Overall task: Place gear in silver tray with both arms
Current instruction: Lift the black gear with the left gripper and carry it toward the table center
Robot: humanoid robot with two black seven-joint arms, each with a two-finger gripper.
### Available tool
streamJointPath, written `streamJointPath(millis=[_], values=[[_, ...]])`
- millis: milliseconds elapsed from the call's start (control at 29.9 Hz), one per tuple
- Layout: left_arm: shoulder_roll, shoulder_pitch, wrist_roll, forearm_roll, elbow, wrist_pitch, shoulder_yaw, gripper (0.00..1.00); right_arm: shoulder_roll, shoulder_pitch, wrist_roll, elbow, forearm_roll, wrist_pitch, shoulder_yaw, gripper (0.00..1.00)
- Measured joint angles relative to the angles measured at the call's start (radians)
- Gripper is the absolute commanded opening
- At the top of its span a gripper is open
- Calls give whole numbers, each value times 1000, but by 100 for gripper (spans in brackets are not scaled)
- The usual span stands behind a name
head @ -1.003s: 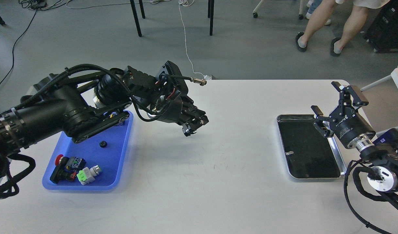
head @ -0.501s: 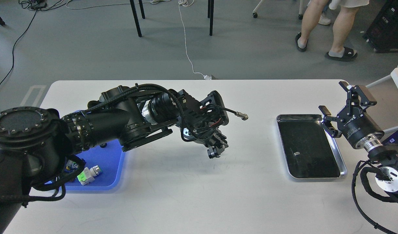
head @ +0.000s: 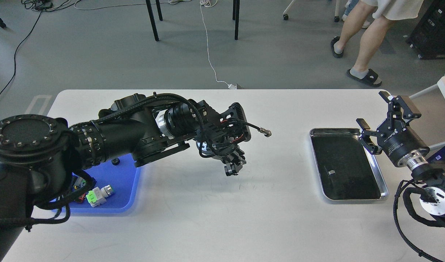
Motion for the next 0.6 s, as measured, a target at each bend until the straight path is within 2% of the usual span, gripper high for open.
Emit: streamJointPath(millis=[368,602], values=[[0,15,0,-1,-123,0,1,23,0,-1,0,0,-1,0,1,99],[0,20,0,-4,-123,0,39,23,0,-1,0,0,-1,0,1,99]])
